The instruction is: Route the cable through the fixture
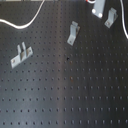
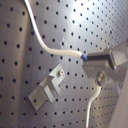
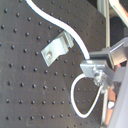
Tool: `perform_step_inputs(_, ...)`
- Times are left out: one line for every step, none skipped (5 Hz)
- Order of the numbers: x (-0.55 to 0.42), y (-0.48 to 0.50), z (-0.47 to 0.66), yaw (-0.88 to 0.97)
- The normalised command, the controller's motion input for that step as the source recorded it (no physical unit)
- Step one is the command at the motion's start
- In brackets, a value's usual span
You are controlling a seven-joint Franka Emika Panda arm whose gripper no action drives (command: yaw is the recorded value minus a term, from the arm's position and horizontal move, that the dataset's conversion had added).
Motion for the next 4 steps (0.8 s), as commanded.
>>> perform_step_inputs(-0.227,-0.285,0.05,0.68)
perform_step_inputs(-0.386,-0.526,0.11,0.40)
perform_step_inputs(-0.512,-0.465,0.11,0.15)
perform_step_inputs(-0.029,-0.047,0.00,0.05)
